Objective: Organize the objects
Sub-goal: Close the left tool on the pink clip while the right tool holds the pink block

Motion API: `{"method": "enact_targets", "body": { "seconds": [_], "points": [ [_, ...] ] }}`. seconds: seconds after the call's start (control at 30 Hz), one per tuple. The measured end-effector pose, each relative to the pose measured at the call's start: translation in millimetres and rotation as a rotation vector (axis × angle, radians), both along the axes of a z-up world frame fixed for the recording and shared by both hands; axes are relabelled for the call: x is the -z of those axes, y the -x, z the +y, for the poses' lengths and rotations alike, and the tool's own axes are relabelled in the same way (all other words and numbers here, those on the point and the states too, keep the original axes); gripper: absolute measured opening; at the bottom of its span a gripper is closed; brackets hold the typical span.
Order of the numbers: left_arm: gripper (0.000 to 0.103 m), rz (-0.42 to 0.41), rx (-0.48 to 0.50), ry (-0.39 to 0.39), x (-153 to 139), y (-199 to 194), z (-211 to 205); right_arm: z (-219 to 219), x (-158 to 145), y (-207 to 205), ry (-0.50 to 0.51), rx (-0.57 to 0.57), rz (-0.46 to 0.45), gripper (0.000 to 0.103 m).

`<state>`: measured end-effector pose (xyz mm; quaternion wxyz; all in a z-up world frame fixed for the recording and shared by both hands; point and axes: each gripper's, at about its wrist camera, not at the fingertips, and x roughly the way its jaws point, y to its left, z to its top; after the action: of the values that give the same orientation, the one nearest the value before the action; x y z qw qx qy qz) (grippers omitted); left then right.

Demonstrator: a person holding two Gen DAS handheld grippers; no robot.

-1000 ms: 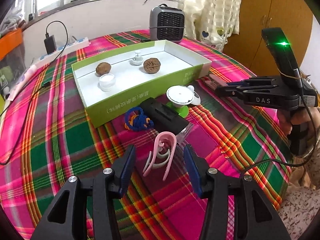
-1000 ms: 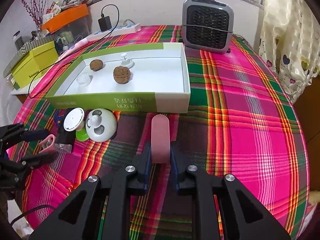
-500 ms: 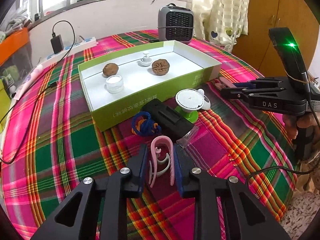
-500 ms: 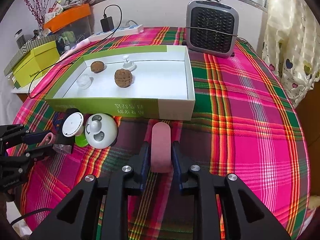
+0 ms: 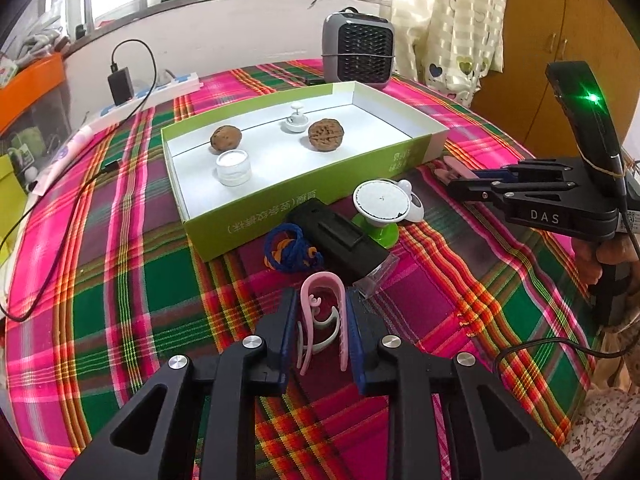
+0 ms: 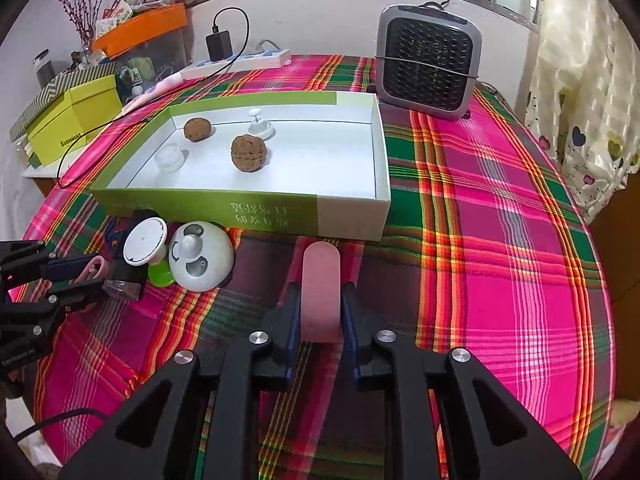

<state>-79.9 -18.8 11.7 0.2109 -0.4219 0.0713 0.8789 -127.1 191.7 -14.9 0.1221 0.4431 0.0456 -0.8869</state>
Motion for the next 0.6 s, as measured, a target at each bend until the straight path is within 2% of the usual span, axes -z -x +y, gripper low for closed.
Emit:
{"method": "enact_targets", "body": {
  "seconds": [0.43,0.6],
  "points": [
    [0.021,0.010,-0.026,-0.018,-6,-1,-2,2,-4,-4,0.039,-0.018,-0.007,0.018],
    [0.021,0.019,-0.030,-0.046,-15,-3,-4,0,-11,-5,0.041,-0.028,0.007,0.018]
  ]
}}
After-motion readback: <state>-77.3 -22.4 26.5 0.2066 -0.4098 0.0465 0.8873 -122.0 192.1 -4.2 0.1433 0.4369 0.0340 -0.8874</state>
